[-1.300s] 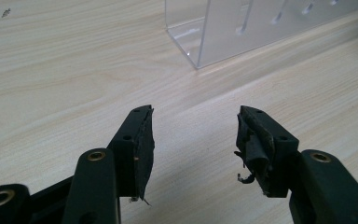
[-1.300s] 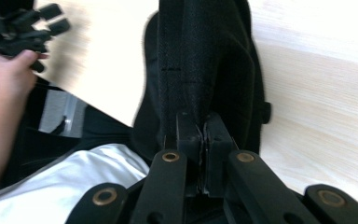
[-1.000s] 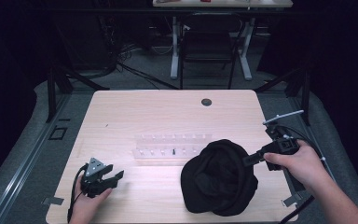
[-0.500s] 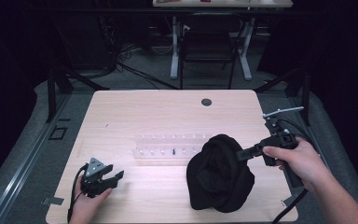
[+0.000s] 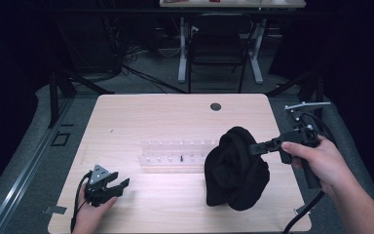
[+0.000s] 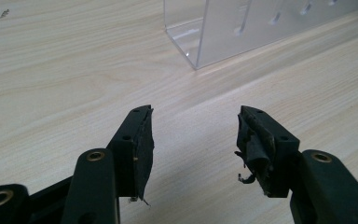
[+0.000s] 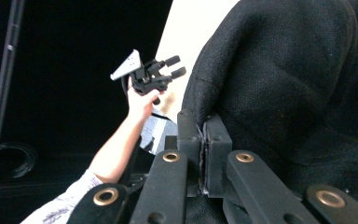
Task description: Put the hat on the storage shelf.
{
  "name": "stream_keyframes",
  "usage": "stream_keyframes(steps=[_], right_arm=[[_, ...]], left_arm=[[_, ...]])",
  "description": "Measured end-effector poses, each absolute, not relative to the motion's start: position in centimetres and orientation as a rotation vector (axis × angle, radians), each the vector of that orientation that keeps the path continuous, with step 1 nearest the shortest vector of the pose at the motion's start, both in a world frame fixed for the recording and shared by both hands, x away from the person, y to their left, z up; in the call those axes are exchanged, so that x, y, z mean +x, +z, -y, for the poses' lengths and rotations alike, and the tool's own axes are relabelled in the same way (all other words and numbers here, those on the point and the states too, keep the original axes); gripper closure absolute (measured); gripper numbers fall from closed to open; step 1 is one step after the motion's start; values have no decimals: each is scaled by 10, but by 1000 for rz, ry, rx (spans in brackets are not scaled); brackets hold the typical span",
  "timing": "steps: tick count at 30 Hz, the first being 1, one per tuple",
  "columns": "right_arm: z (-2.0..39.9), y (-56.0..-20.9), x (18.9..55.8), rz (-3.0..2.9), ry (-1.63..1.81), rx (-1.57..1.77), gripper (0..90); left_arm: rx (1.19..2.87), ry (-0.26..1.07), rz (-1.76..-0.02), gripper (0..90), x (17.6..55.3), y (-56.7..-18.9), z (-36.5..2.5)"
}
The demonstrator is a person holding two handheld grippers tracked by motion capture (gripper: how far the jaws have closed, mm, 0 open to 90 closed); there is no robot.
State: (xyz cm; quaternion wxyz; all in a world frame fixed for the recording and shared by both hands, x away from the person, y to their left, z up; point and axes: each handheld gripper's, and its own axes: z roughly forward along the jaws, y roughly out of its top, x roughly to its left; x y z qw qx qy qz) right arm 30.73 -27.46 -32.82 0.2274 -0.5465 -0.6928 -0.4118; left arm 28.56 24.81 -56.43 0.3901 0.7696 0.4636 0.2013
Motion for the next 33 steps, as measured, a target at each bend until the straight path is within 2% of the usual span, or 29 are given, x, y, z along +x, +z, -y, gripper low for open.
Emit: stream_keyframes(steps=[18, 33], right_arm=[[272, -306, 330, 1847, -1254, -1504, 884], [247, -299, 357, 1847, -1274, -1499, 884]], left_arm=[[1963, 513, -1171, 457, 286, -564, -248], [1967, 512, -1166, 457, 286, -564, -248]])
